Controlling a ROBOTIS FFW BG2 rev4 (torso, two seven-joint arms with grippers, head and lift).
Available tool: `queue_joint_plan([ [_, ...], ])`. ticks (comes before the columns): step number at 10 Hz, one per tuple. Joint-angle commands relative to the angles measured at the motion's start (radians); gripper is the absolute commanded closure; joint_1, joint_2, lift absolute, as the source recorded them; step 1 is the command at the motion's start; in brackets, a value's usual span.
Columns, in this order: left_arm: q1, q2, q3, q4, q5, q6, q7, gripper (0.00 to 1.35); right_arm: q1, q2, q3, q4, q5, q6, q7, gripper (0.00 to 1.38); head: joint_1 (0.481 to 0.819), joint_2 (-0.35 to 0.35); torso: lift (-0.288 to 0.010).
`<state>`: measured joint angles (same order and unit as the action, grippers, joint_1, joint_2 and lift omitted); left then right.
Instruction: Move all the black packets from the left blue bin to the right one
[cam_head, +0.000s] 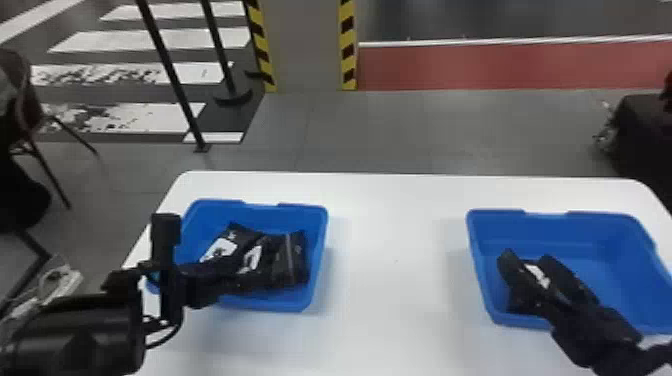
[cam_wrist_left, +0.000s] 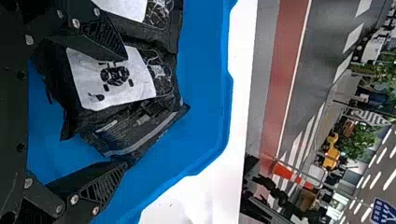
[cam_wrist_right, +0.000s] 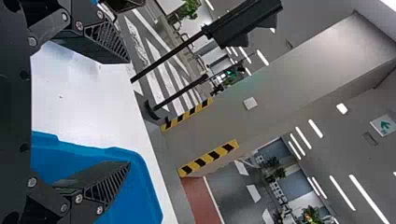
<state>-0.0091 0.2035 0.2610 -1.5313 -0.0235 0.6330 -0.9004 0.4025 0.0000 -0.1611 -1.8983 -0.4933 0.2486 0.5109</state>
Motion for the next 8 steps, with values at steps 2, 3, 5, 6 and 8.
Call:
queue_joint_plan([
  [2, -0.013, 0.002, -0.008, 0.008, -0.023, 0.057, 0.0, 0.79, 0.0, 0.001, 0.0, 0.0, -0.005, 0.002, 0.001, 0.27, 0.695, 0.112, -0.11],
  [3, -0.013, 0.002, -0.013, 0.008, -0.016, 0.039, -0.002, 0.81, 0.0, 0.001, 0.0, -0.003, -0.005, 0.002, 0.003, 0.27, 0.695, 0.115, -0.11],
  [5, -0.015, 0.004, -0.023, 0.003, -0.026, 0.003, -0.037, 1.06, 0.002, 0.001, 0.003, 0.0, -0.008, 0.004, 0.005, 0.27, 0.695, 0.109, -0.11],
  [6, -0.008, -0.004, -0.014, 0.001, -0.024, 0.003, -0.034, 1.13, 0.007, 0.001, 0.003, 0.0, -0.013, 0.004, 0.008, 0.27, 0.695, 0.105, -0.11],
  [8, 0.061, -0.012, -0.003, -0.105, 0.002, 0.012, -0.042, 1.21, 0.01, 0.001, 0.003, -0.005, -0.013, 0.007, 0.012, 0.27, 0.695, 0.103, -0.11],
])
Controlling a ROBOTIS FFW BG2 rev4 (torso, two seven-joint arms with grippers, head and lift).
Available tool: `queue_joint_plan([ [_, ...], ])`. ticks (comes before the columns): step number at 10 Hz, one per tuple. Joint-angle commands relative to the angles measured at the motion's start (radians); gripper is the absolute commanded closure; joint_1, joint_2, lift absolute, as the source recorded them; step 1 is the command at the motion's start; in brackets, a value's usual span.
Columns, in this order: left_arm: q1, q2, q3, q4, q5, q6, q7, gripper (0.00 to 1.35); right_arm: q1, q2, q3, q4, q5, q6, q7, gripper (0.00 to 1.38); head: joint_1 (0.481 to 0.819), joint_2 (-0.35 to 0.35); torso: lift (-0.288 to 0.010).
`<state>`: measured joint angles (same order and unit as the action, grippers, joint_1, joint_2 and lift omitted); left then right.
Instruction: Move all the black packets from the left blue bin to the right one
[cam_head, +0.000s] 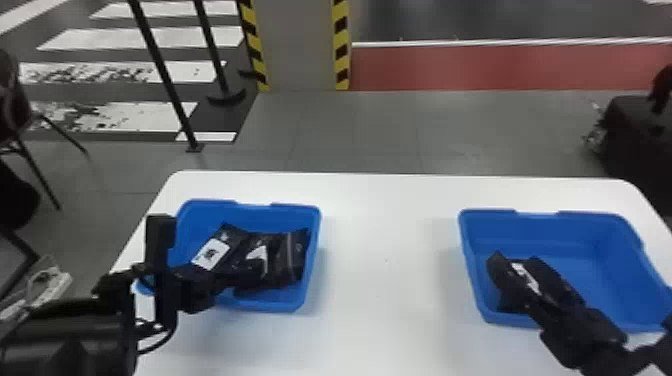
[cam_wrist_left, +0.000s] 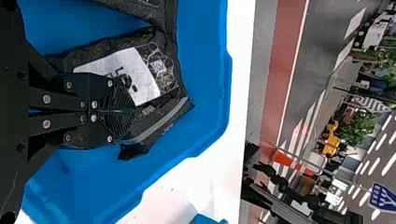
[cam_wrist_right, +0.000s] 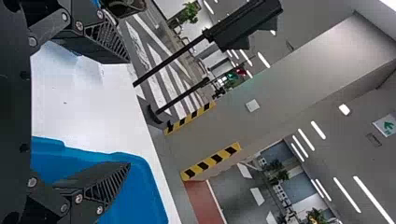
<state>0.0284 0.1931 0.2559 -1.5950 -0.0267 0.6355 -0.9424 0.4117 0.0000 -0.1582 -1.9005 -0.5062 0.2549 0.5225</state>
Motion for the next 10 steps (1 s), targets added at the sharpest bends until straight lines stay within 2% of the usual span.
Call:
queue_joint_plan([
  [1, 0.089, -0.006, 0.008, -0.173, 0.021, 0.042, -0.007, 1.21, 0.001, 0.001, 0.003, -0.005, 0.0, 0.0, 0.001, 0.27, 0.695, 0.101, -0.11],
  [3, 0.212, -0.007, 0.023, -0.461, 0.045, 0.096, -0.016, 1.21, 0.005, 0.001, 0.008, -0.008, -0.002, 0.0, 0.002, 0.27, 0.695, 0.091, -0.11],
  [4, 0.232, -0.007, 0.026, -0.527, 0.044, 0.108, -0.019, 1.21, 0.005, 0.001, 0.011, -0.005, -0.002, 0.0, 0.002, 0.27, 0.695, 0.081, -0.11],
  [6, 0.217, -0.011, 0.026, -0.537, 0.03, 0.101, -0.027, 1.21, 0.003, 0.001, 0.015, 0.0, -0.003, 0.008, 0.002, 0.27, 0.695, 0.07, -0.11],
  [7, 0.202, -0.023, 0.04, -0.537, -0.018, 0.128, -0.024, 1.19, 0.001, 0.001, 0.015, 0.0, -0.003, 0.008, 0.002, 0.27, 0.695, 0.07, -0.11],
  [8, 0.192, -0.041, 0.066, -0.537, -0.044, 0.157, -0.019, 1.0, 0.001, 0.001, 0.015, 0.002, -0.005, 0.008, 0.002, 0.27, 0.695, 0.076, -0.11],
  [9, 0.178, -0.063, 0.086, -0.537, -0.064, 0.184, -0.012, 0.56, 0.001, 0.001, 0.015, 0.002, -0.009, 0.01, 0.002, 0.27, 0.695, 0.095, -0.11],
  [10, 0.156, -0.067, 0.08, -0.537, -0.081, 0.263, 0.01, 0.17, 0.003, 0.001, 0.015, 0.002, -0.014, 0.01, 0.005, 0.27, 0.695, 0.114, -0.11],
])
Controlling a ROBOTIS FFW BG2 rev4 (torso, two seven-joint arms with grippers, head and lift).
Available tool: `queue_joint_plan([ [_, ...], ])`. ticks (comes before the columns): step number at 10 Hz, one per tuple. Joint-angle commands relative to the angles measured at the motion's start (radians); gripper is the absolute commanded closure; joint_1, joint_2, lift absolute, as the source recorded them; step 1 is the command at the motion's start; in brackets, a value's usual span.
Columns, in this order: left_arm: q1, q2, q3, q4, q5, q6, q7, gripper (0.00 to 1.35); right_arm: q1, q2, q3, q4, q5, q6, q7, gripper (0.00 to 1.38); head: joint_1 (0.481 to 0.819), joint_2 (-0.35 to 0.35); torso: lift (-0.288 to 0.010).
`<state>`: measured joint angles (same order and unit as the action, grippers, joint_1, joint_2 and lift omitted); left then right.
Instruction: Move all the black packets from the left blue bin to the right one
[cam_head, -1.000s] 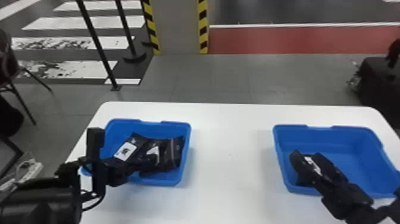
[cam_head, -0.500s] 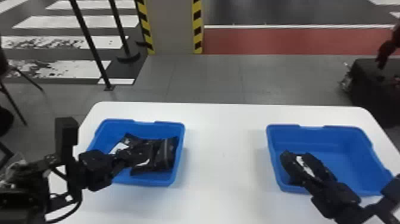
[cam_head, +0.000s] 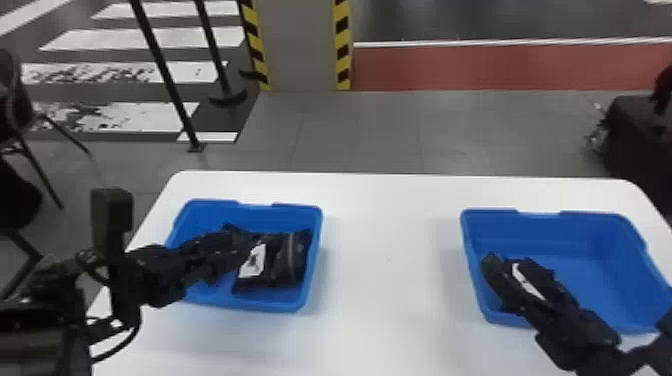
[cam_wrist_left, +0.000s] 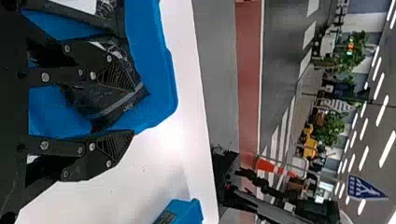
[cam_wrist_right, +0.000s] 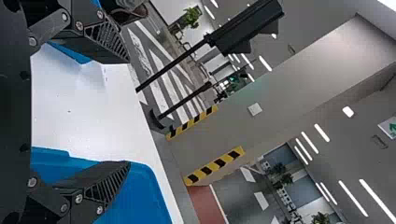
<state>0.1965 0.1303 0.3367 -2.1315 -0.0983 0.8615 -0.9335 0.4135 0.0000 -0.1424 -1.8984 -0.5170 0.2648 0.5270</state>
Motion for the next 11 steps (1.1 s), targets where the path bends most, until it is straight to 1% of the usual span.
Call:
queue_joint_plan([
  [1, -0.032, -0.003, -0.008, 0.0, -0.017, 0.081, 0.025, 0.07, 0.001, 0.001, 0.0, 0.0, -0.001, 0.005, 0.002, 0.27, 0.695, 0.123, -0.11],
  [2, -0.049, 0.0, -0.025, 0.0, -0.023, 0.14, 0.039, 0.14, -0.001, 0.001, 0.001, 0.0, -0.001, 0.013, 0.002, 0.27, 0.695, 0.132, -0.11],
  [3, -0.064, 0.003, -0.045, 0.0, -0.028, 0.172, 0.058, 0.04, -0.001, 0.001, 0.001, 0.002, -0.001, 0.015, 0.004, 0.27, 0.695, 0.135, -0.11],
  [4, -0.074, 0.003, -0.061, 0.0, -0.032, 0.213, 0.085, 0.0, -0.001, 0.001, 0.001, 0.005, -0.003, 0.017, 0.004, 0.27, 0.695, 0.133, -0.11],
  [6, -0.086, 0.003, -0.081, 0.0, -0.032, 0.282, 0.143, 0.0, -0.001, 0.001, 0.001, 0.005, -0.006, 0.025, 0.007, 0.27, 0.695, 0.131, -0.11],
  [7, -0.093, 0.003, -0.087, 0.017, -0.037, 0.297, 0.166, 0.0, -0.006, 0.001, 0.001, 0.005, -0.011, 0.025, 0.007, 0.27, 0.695, 0.133, -0.11],
  [8, -0.118, 0.006, -0.09, 0.061, -0.046, 0.282, 0.17, 0.0, -0.006, 0.001, 0.001, 0.007, -0.012, 0.025, 0.007, 0.27, 0.695, 0.136, -0.11],
  [10, -0.133, 0.011, -0.099, 0.096, -0.055, 0.267, 0.206, 0.0, -0.009, 0.001, 0.001, 0.012, -0.015, 0.03, 0.008, 0.27, 0.695, 0.142, -0.11],
  [11, -0.14, 0.015, -0.097, 0.128, -0.055, 0.265, 0.209, 0.0, -0.009, 0.001, 0.001, 0.015, -0.015, 0.032, 0.01, 0.27, 0.695, 0.148, -0.11],
])
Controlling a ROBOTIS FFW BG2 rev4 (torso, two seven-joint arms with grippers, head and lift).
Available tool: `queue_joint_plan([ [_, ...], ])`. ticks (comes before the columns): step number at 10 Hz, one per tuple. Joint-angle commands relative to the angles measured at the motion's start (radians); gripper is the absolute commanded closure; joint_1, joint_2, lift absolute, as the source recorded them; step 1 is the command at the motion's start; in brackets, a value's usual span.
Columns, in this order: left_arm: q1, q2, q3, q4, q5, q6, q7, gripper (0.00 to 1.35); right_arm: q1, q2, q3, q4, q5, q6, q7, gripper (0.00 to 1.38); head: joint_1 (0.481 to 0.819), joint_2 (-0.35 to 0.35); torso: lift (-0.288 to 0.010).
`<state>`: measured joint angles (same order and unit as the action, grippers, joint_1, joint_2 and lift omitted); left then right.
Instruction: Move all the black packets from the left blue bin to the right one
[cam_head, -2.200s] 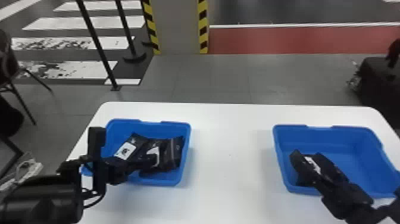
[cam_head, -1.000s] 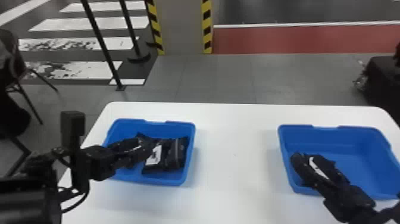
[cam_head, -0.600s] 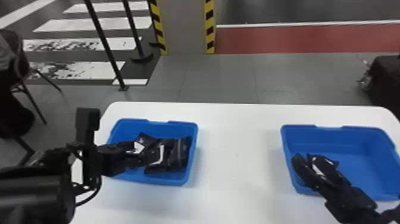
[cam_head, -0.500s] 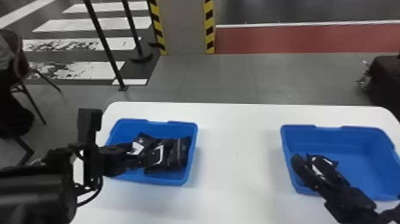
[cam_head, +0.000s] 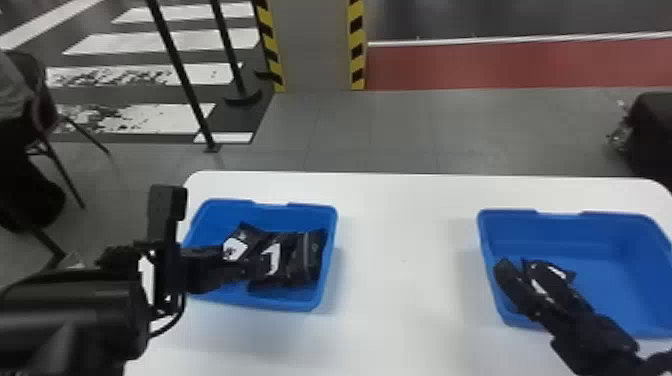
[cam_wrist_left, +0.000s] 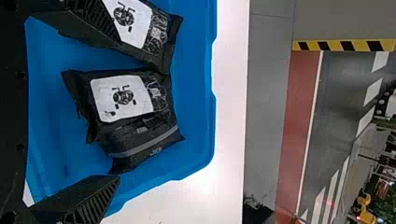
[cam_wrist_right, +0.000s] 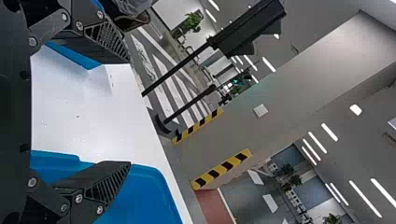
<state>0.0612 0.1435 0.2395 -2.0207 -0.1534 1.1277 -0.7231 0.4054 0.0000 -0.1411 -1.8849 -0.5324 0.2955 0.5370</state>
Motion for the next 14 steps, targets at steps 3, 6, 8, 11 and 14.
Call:
queue_joint_plan([
  [3, -0.039, 0.014, -0.012, 0.115, -0.005, -0.013, 0.011, 0.0, -0.001, 0.001, 0.0, 0.006, -0.003, 0.006, 0.004, 0.27, 0.695, 0.162, -0.11],
  [6, -0.113, 0.022, -0.028, 0.277, 0.002, -0.087, 0.017, 0.24, -0.005, 0.001, 0.0, 0.011, -0.004, 0.009, 0.008, 0.27, 0.695, 0.167, -0.11],
  [8, -0.137, 0.027, -0.043, 0.316, 0.009, -0.08, 0.017, 0.25, -0.015, 0.001, 0.0, 0.021, -0.004, 0.011, 0.014, 0.27, 0.695, 0.163, -0.11],
  [11, -0.154, 0.034, -0.065, 0.375, 0.041, -0.075, 0.017, 0.33, -0.013, 0.001, 0.0, 0.026, -0.008, 0.011, 0.017, 0.27, 0.695, 0.15, -0.11],
  [14, -0.174, 0.054, -0.097, 0.429, 0.083, -0.087, 0.014, 0.88, -0.018, 0.001, 0.0, 0.026, -0.008, 0.014, 0.018, 0.27, 0.695, 0.142, -0.11],
])
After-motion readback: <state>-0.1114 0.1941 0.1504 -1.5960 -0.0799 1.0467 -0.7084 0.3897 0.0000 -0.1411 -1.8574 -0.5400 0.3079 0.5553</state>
